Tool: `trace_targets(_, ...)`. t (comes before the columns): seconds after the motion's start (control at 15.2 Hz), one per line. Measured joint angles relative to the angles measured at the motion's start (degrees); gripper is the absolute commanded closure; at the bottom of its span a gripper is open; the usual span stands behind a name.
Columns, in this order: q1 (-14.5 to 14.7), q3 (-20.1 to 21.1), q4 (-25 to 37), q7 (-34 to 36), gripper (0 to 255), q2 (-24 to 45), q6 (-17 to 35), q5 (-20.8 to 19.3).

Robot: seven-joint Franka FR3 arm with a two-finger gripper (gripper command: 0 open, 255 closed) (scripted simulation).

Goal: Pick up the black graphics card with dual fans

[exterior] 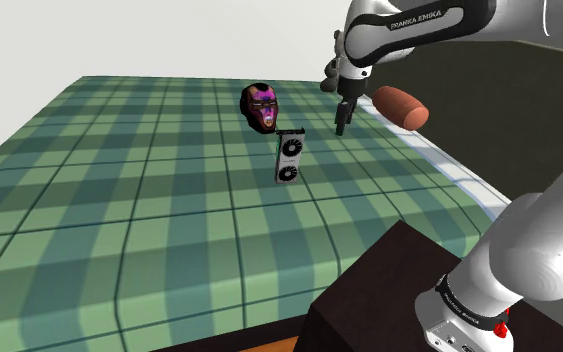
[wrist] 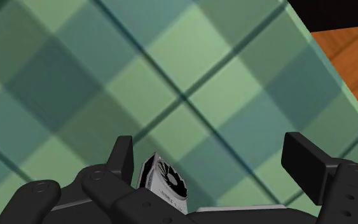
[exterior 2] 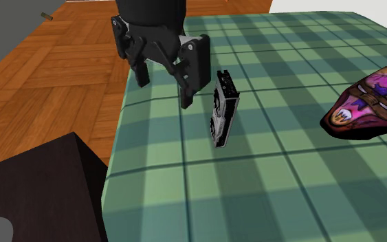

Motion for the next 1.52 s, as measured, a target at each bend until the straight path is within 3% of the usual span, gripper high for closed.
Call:
trace_targets(0.53,0.07,0.22,17.04,-13.43,0,18.56,0.71,2.70)
trace_targets(0.92,-0.70,1.91,32.37,-21.43,0,32.10,-1.58,3.86)
trace_targets(1.45,-0.69,2.27,31.16,-21.87,0,34.96,2.42,4.03)
trace_targets(1.52,-0.73,2.26,31.01,-21.90,255,35.04,2.66,4.04)
